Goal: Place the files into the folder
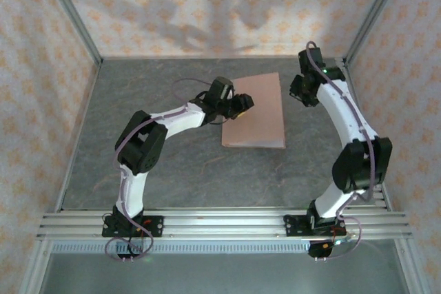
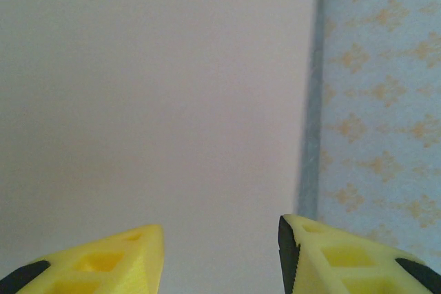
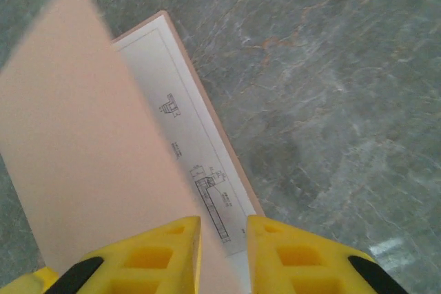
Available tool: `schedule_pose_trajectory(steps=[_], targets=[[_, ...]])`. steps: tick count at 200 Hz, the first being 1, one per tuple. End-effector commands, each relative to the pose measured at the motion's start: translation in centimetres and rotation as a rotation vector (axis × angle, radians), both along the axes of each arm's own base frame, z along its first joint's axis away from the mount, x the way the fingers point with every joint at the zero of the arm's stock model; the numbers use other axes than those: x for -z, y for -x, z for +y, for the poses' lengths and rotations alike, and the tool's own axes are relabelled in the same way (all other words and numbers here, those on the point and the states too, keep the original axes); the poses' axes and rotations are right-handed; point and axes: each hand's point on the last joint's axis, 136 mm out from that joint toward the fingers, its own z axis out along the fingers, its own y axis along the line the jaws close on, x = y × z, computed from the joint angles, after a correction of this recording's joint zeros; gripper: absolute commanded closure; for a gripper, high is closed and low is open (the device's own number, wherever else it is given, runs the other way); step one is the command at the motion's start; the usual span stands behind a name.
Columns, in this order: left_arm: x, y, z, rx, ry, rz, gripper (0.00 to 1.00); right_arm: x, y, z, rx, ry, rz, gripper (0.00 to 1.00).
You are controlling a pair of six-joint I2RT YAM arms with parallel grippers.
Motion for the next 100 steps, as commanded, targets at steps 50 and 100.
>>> schedule_pose_trajectory(steps=[50, 100], targets=[[-3.6, 0.8, 2.7, -0.065, -0.138, -0.068, 0.44, -3.6, 3.2, -1.8, 0.072, 0.027, -0.167, 0.19], [-14.9, 4.6, 14.6, -0.293, -0.503, -0.292, 0.0, -8.3, 7.5, -5.8, 0.207, 0.142, -0.432, 0.01]])
